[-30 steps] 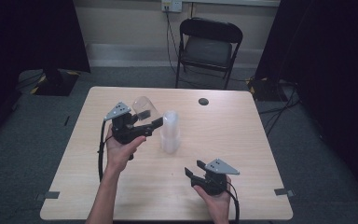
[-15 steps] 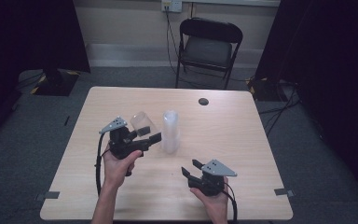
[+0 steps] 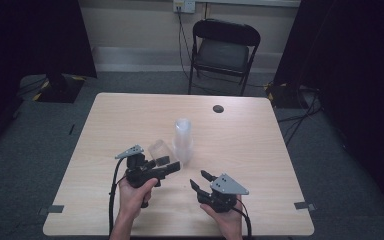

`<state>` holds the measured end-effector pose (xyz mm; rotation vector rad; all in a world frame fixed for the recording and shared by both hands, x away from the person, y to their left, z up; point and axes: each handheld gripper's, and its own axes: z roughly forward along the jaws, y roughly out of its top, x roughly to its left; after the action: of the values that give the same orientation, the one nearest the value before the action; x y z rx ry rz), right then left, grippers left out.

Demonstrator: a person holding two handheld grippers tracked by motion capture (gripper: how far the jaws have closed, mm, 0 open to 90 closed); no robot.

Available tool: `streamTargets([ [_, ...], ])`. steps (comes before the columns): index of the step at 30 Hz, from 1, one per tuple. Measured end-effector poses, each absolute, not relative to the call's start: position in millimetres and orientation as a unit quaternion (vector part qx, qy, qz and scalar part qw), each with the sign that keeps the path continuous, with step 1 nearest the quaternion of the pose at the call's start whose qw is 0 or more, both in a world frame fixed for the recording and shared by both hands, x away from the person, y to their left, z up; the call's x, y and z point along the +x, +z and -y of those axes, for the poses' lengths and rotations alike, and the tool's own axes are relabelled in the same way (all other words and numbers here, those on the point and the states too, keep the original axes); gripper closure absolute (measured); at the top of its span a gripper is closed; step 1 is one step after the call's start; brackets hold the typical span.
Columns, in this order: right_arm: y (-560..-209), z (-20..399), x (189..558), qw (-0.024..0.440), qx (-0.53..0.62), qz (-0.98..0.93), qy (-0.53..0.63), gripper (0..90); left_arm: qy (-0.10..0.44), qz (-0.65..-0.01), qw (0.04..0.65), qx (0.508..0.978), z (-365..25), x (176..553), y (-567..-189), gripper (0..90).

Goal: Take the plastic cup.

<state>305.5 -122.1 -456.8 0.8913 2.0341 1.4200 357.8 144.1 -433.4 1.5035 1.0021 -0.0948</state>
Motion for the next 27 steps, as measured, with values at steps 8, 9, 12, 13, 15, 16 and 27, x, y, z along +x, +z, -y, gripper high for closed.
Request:
streamTargets([
  [8, -457, 117, 303, 0.251, 0.292, -0.748, 0.541, 57.1, -0.079, -0.451, 0.613, 0.643, -140, 355, -447, 32.4],
  [9, -458, 115, 303, 0.252, 0.281, -0.748, 0.546, 58.1, -0.082, -0.449, 0.615, 0.643, -140, 354, -447, 32.4],
  [12, -458, 113, 302, 0.255, 0.271, -0.747, 0.550, 59.5, -0.100, -0.445, 0.619, 0.639, -138, 351, -450, 32.4],
  [13, -458, 112, 301, 0.260, 0.263, -0.748, 0.552, 60.4, -0.105, -0.444, 0.620, 0.639, -137, 350, -451, 32.4],
  [15, -458, 110, 300, 0.268, 0.254, -0.744, 0.557, 61.9, -0.114, -0.441, 0.620, 0.639, -135, 348, -452, 32.4],
  [16, -458, 110, 299, 0.273, 0.242, -0.741, 0.564, 63.5, -0.122, -0.439, 0.621, 0.637, -133, 346, -452, 32.3],
  [27, -461, 109, 298, 0.298, 0.217, -0.723, 0.584, 67.4, -0.160, -0.459, 0.623, 0.613, -127, 347, -457, 32.3],
])
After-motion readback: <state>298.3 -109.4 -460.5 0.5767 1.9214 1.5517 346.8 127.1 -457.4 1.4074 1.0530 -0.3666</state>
